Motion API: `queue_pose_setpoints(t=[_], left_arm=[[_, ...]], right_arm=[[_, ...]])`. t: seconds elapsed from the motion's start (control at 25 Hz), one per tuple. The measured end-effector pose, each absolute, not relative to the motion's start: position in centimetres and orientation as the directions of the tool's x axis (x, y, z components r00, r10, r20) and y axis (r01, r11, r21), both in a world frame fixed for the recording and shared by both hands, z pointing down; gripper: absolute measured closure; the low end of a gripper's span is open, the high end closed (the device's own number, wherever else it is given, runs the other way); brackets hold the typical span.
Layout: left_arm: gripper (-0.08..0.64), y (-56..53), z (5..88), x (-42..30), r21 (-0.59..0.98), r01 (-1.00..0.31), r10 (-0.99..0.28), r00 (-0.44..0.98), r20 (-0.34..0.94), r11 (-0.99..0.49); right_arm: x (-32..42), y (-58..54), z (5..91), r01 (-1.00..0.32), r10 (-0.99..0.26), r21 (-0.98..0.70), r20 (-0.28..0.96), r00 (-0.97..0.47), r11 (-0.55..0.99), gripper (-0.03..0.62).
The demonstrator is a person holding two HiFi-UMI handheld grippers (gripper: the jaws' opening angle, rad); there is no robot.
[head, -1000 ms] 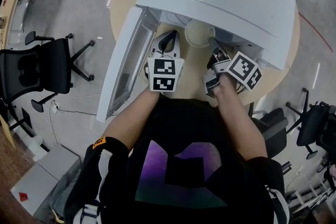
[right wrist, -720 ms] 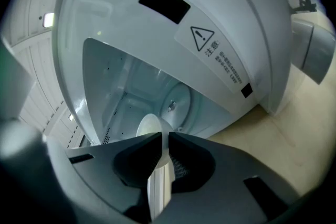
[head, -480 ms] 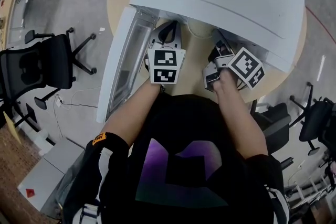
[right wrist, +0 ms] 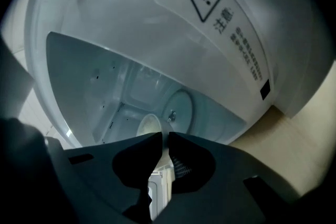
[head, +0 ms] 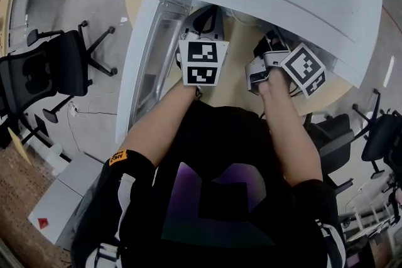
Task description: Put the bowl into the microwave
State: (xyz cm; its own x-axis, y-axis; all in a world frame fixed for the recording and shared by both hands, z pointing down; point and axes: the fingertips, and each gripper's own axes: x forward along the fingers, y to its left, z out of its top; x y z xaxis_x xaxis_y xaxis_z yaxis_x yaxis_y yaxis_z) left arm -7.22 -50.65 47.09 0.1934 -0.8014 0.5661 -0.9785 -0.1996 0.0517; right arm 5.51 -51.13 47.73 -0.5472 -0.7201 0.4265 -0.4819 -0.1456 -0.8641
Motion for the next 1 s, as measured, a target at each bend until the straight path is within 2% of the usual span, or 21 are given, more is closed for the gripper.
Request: queue_pose_setpoints(t=[1.0], left_arm=[[0.515,-52.0,46.6,-7.2,0.045,-0.971,-0.802,0.221,0.555,-0.237]], right_arm=[[4.3,-54.2,49.6,-0.461,-0.791,-0.872,0.395,-0.467,-0.164,0.541]])
